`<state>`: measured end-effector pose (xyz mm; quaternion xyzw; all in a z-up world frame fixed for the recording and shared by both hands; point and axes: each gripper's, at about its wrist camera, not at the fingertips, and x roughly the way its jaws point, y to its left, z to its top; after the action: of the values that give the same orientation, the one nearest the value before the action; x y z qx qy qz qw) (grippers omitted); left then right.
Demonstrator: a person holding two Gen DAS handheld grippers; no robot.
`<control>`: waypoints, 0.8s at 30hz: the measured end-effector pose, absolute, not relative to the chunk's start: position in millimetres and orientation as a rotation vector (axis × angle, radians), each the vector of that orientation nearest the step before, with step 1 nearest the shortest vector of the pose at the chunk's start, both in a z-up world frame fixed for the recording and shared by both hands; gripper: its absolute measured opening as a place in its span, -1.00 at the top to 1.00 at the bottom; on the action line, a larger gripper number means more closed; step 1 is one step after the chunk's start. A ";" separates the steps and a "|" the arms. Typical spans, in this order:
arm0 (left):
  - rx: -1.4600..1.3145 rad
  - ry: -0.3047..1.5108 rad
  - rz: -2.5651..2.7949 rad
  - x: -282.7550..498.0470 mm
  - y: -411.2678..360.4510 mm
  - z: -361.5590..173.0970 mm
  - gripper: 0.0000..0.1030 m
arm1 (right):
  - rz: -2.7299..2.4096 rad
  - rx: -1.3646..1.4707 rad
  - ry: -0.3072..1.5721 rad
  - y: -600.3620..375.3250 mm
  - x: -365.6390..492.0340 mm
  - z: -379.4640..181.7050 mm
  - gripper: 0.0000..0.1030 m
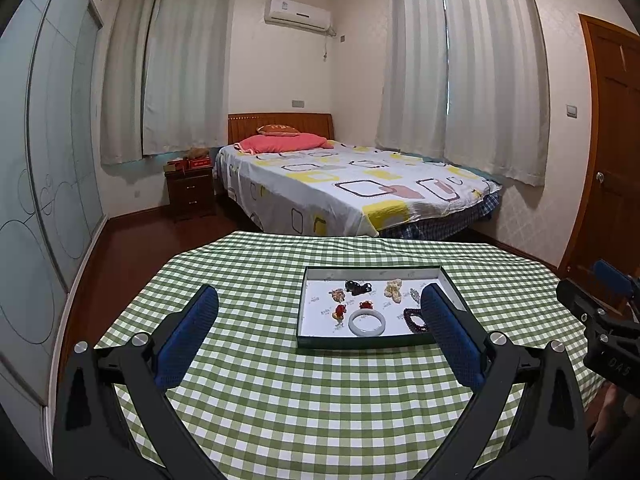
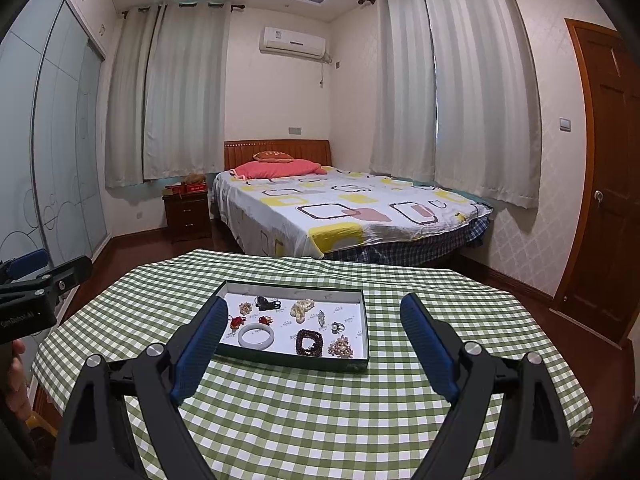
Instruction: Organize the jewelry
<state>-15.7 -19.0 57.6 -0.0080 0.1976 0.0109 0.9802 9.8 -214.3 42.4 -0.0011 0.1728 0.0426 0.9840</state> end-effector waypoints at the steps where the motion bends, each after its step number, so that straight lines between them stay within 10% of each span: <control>1: -0.015 0.397 0.022 -16.0 -18.8 57.8 -0.91 | 0.086 -0.002 0.347 -214.4 9.7 42.5 -0.65; 24: -0.018 0.410 0.025 -14.5 -15.9 54.4 -0.91 | 0.087 -0.004 0.350 -213.9 10.0 42.0 -0.66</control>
<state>-14.5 -15.9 54.4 -0.0091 0.2034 0.0122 0.9790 10.0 -213.9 42.0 -0.0020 0.1742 0.0435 0.9837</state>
